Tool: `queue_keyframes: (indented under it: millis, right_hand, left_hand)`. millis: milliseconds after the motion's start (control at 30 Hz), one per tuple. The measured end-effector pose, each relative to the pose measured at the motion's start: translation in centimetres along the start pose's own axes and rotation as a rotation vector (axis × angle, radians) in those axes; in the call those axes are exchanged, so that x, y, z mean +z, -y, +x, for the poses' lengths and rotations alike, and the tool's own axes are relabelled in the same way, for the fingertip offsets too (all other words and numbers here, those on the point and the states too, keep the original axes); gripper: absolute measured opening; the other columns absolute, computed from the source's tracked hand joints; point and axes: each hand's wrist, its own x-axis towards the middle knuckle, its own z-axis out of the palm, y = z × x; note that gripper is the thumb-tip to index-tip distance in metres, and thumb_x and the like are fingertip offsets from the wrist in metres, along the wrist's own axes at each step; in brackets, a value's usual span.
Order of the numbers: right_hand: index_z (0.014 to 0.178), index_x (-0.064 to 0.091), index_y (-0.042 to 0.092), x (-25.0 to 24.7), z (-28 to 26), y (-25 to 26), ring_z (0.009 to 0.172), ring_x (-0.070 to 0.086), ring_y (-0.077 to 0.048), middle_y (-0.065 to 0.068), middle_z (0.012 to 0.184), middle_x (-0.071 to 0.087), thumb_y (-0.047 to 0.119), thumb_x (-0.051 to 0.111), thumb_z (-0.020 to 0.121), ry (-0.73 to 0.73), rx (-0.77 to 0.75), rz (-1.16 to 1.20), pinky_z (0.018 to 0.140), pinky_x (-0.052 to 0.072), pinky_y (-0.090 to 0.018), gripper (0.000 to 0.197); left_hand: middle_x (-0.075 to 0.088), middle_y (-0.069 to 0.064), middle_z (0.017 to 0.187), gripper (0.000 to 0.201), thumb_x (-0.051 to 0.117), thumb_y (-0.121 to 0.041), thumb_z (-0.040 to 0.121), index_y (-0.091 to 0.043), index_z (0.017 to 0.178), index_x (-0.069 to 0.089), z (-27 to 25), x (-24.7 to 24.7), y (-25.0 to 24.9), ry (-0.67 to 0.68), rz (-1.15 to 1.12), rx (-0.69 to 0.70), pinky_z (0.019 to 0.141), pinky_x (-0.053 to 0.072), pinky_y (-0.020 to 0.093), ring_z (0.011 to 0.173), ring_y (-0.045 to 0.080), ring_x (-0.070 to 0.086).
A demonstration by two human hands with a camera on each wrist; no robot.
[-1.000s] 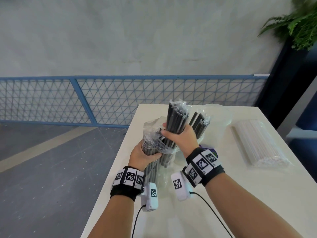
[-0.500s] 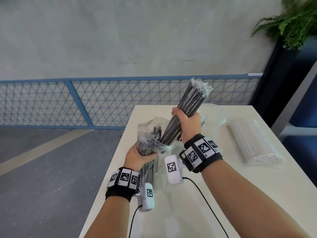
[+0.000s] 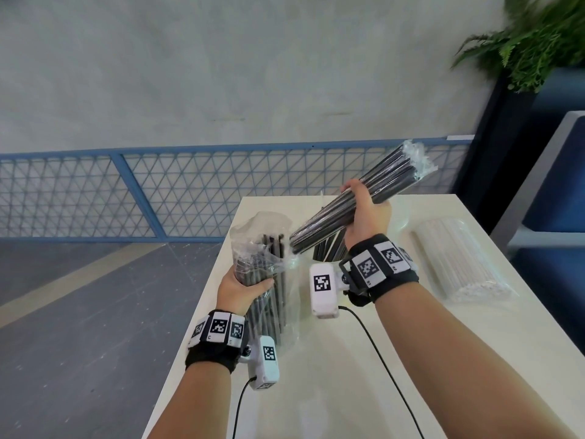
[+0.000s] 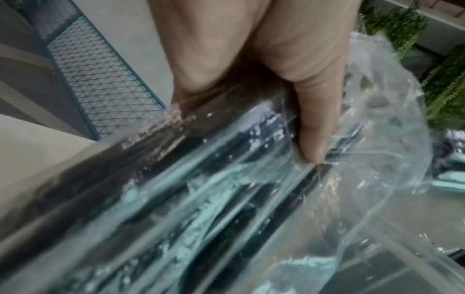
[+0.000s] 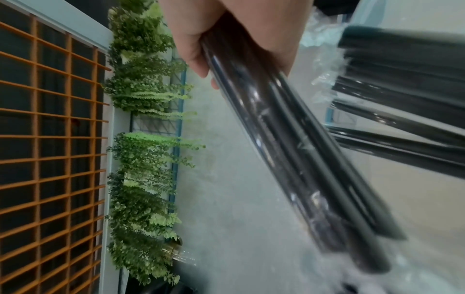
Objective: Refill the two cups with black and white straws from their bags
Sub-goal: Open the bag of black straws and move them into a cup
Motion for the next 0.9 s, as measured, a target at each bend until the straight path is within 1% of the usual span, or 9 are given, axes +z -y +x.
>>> queue_keyframes:
  millis: [100,200,267,433,567,700,800,833,900]
  right_hand:
    - [0.087,0.057,0.009,0.3,0.6,1.2,0.068,0.058,-0.02,-0.007,0.079,0.061,0.008,0.067,0.075,-0.036,-0.127,-0.016,0.068,0.052,-0.036,0.016]
    - [0.104,0.058,0.009,0.5,0.7,1.2,0.081,0.062,-0.014,-0.002,0.093,0.064,0.016,0.069,0.079,-0.02,-0.238,-0.234,0.078,0.055,-0.03,0.028]
    - [0.105,0.058,0.009,0.4,0.6,0.1,0.082,0.063,-0.013,0.001,0.093,0.065,0.019,0.07,0.079,0.032,-0.267,-0.356,0.076,0.054,-0.026,0.03]
    - [0.105,0.057,0.011,-0.9,0.3,-3.3,0.09,0.064,-0.018,0.003,0.092,0.065,0.021,0.076,0.073,0.144,-0.232,-0.605,0.086,0.053,-0.038,0.039]
    - [0.119,0.043,0.016,-1.2,0.4,-3.6,0.091,0.063,-0.016,0.004,0.095,0.062,0.01,0.075,0.073,0.199,-0.345,-0.539,0.082,0.051,-0.024,0.056]
    - [0.119,0.042,0.036,-1.2,0.6,-3.5,0.087,0.064,-0.008,0.002,0.102,0.063,0.003,0.063,0.081,0.266,-0.44,-0.566,0.08,0.052,-0.018,0.055]
    - [0.108,0.065,0.016,-1.8,1.3,-4.5,0.094,0.062,-0.013,-0.004,0.104,0.067,0.002,0.054,0.087,0.38,-0.508,-0.922,0.089,0.047,-0.021,0.027]
    - [0.105,0.068,0.009,-2.2,1.5,-4.9,0.097,0.062,-0.018,-0.008,0.106,0.068,0.002,0.052,0.088,0.425,-0.504,-1.028,0.092,0.043,-0.02,0.024]
    - [0.103,0.069,0.006,-2.8,1.3,-5.6,0.1,0.06,-0.024,-0.01,0.108,0.067,0.006,0.053,0.089,0.427,-0.586,-1.097,0.096,0.044,-0.03,0.022]
  left_hand:
    - [0.067,0.0,0.083,0.034,0.08,-0.002,0.065,-0.025,0.08,0.059,0.1,-0.1,0.0,-0.038,-0.026,-0.003,0.087,0.05,0.034,0.088,0.024,0.065]
    - [0.065,0.002,0.083,0.03,0.078,-0.001,0.067,-0.018,0.084,0.06,-0.1,0.1,-0.5,-0.017,-0.026,0.019,0.08,0.047,0.027,0.085,0.022,0.063]
    - [0.063,0.0,0.083,0.031,0.077,-0.002,0.069,-0.012,0.093,0.059,-0.5,0.4,-1.0,0.005,-0.002,0.046,0.076,0.045,0.022,0.08,0.015,0.06]
    - [0.064,-0.006,0.083,0.037,0.076,0.001,0.069,-0.01,0.099,0.059,-0.5,0.6,-0.8,0.059,-0.02,0.061,0.065,0.05,0.006,0.079,0.004,0.06]
    - [0.064,-0.007,0.083,0.036,0.077,-0.002,0.069,-0.011,0.099,0.059,-0.5,0.5,-0.6,0.076,-0.015,0.05,0.062,0.045,0.006,0.08,0.003,0.06]
    - [0.065,-0.007,0.085,0.038,0.077,-0.002,0.068,-0.01,0.102,0.06,-0.4,0.5,-0.3,0.08,-0.018,0.045,0.064,0.046,0.006,0.081,0.003,0.061]
    - [0.065,-0.007,0.085,0.039,0.078,-0.003,0.068,-0.01,0.102,0.06,-0.3,0.7,-0.2,0.08,-0.017,0.05,0.069,0.044,0.01,0.082,0.005,0.061]
    - [0.065,-0.006,0.086,0.039,0.078,-0.003,0.068,-0.01,0.103,0.06,-0.2,0.8,-0.2,0.08,-0.018,0.052,0.071,0.045,0.012,0.083,0.007,0.061]
    - [0.067,0.0,0.09,0.042,0.078,-0.004,0.068,-0.008,0.106,0.06,-0.2,0.8,-0.1,0.077,-0.01,0.054,0.079,0.046,0.02,0.087,0.012,0.062]
